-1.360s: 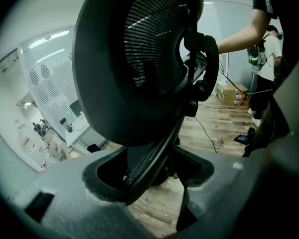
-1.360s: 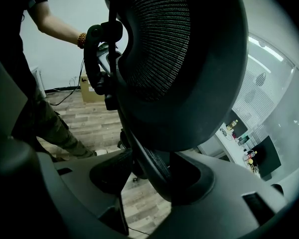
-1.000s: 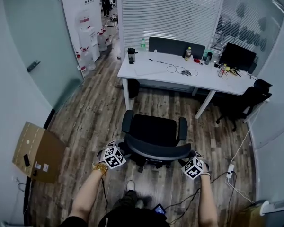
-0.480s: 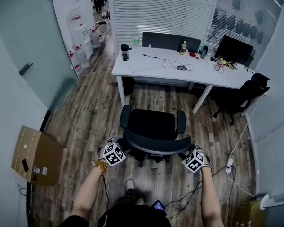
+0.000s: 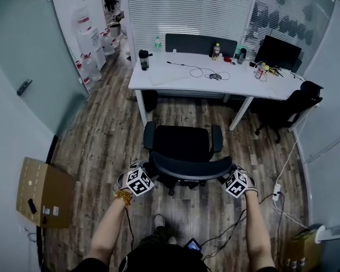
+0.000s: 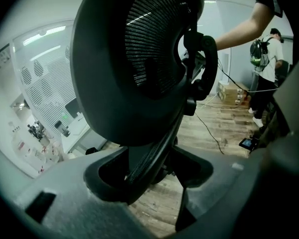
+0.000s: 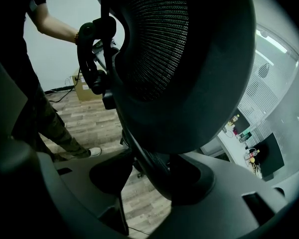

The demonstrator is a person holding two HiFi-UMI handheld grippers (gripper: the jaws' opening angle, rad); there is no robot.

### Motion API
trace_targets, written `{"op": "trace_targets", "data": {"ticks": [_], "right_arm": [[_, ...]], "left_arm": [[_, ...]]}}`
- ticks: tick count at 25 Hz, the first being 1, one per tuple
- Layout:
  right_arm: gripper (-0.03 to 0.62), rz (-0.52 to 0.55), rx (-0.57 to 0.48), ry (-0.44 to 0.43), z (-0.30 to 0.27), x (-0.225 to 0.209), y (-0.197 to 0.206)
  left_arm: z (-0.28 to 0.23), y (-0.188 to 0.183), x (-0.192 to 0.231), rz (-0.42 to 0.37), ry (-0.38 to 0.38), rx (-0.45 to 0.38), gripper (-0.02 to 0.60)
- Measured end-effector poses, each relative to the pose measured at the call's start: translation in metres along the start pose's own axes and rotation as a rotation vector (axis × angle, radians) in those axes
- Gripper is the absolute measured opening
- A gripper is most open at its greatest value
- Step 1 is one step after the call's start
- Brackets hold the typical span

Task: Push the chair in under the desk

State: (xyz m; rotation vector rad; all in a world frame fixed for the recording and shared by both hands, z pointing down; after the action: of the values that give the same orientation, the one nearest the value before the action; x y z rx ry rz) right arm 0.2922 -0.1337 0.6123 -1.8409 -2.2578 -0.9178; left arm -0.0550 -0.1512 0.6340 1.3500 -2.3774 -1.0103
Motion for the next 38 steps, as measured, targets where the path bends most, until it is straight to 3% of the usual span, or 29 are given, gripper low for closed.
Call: {"op": "trace_targets", "data": {"ticks": [10,27,38], "right_arm": [[0.23,-0.037,0.045,-0.025,-0.023,-0.042,0.006],[0.238,-0.091,0.04,0.035,-0.047,-0.086,-0.011],[0.238,-0.128,0.037,0.054,-0.072,-0.116,-0.029]], "left_arm": [[-0.029,-0.024,0.036,-0.021,0.0,-0.005,0.281],[-0.053,-0.042,0.096,-0.113,-0.014,-0.078,0.288],[-0.072,-0.052,0.147,-0.116,0.007,-0.073,0.299]]}}
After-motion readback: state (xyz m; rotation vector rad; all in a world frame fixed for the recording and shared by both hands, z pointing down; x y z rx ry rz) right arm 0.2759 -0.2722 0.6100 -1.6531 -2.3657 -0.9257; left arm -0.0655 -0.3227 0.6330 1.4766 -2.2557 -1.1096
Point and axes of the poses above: the fingertips, and each gripper's own axes: z backward along the fingers, x to its left, y out of its underside, the point moved 7 cm from there along z, backward along the fingers, and after that the axes turned 11 degrees about z, right-handed, at the moved point
